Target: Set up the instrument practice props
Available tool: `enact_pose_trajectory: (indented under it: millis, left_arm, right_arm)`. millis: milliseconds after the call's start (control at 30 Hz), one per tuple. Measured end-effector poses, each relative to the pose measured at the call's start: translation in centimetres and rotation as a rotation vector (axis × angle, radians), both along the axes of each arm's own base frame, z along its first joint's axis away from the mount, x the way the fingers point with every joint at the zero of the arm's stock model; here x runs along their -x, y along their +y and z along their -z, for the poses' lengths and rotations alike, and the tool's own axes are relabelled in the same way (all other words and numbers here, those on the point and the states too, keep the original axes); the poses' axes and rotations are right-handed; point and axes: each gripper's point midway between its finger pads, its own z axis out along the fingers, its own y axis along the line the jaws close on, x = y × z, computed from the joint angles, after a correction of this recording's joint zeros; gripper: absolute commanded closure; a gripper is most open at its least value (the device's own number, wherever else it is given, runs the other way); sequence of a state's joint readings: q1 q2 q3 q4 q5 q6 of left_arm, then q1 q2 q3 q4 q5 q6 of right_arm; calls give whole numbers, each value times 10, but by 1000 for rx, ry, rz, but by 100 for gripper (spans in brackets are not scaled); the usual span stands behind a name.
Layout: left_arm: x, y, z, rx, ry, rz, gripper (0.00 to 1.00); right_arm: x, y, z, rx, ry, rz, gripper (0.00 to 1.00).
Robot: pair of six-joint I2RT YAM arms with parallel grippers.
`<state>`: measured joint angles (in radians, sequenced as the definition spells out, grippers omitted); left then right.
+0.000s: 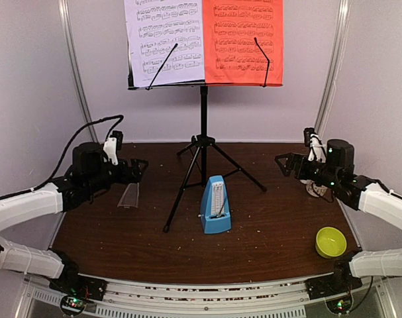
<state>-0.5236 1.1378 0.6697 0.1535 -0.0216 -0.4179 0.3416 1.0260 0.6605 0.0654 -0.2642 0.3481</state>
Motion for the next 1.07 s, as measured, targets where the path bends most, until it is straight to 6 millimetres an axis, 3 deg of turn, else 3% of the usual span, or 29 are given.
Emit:
enact_pose_trajectory:
  millis: [133, 300, 467, 833, 1067]
  left_arm:
    - [-8, 13, -28, -21, 1, -52, 2]
    - [-11, 21, -48, -58, 28, -90, 2]
    - [-6, 26, -34, -97, 89, -101, 2]
    - [8, 39, 3, -95, 176, -148, 2]
    - [11, 42, 17, -74, 218, -180, 2]
  right_arm:
    - [1, 4, -23, -39, -48, -36, 0]
    - [8, 11, -36, -85, -77, -85, 0]
    - [17, 13, -38, -123, -95, -111, 0]
    - [37, 8, 8, -155, -23, -108, 0]
    - [40, 7, 15, -173, -9, -102, 0]
